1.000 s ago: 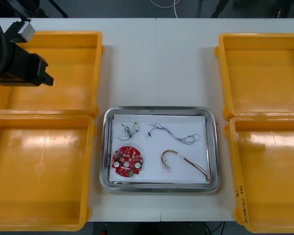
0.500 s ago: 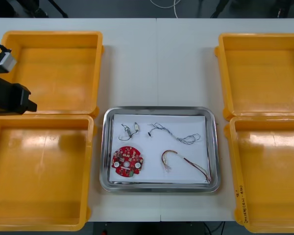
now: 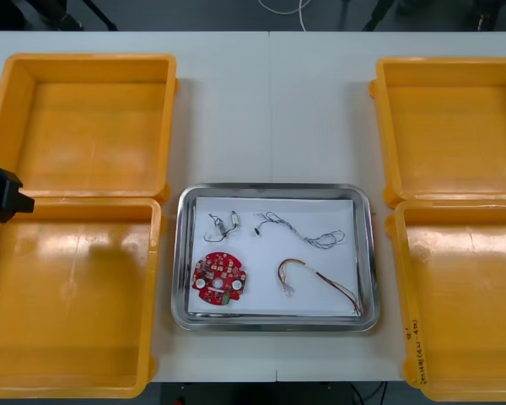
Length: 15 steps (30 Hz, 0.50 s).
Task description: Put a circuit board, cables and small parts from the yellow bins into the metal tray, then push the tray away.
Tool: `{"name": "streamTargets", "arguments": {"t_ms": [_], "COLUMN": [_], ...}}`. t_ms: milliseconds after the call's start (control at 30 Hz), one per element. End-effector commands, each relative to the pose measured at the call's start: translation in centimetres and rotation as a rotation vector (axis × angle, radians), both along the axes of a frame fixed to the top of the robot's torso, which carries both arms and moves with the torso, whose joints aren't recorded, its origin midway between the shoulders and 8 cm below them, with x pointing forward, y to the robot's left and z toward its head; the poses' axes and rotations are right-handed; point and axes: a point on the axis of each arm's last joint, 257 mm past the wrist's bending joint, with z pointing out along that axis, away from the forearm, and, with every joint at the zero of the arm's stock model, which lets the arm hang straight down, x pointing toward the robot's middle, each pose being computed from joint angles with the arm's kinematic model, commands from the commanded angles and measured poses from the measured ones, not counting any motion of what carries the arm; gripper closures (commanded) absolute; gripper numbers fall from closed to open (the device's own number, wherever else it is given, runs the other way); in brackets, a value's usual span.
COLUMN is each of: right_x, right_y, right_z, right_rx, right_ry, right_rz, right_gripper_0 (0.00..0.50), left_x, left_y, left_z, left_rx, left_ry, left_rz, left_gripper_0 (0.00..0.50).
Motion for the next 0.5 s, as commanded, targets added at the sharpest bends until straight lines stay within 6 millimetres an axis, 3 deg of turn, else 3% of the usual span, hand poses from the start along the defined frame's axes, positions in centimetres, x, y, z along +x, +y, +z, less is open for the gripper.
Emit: {"name": "streamTargets", "arguments": {"t_ms": [33,500], "right_x": [-0.1,-1.2], "right_y": [2.4,11.4], "right_z": [1.5,1.5], "right_rx": [-0.064,-0.112], "right_ry": [-0.013,-0.004], "right_rz": [0.087,0.388], "right_gripper_0": [0.0,0.0], "left_x": [-0.7,-0.9], "left_y": [2.4,2.4], "left_z": [1.3,0.8], "left_rx": [0.096,0.107], "left_ry": [-0.028,-0.013], "left_rz": [-0.035,-0.043], "left_gripper_0": [0.0,0.0]}}
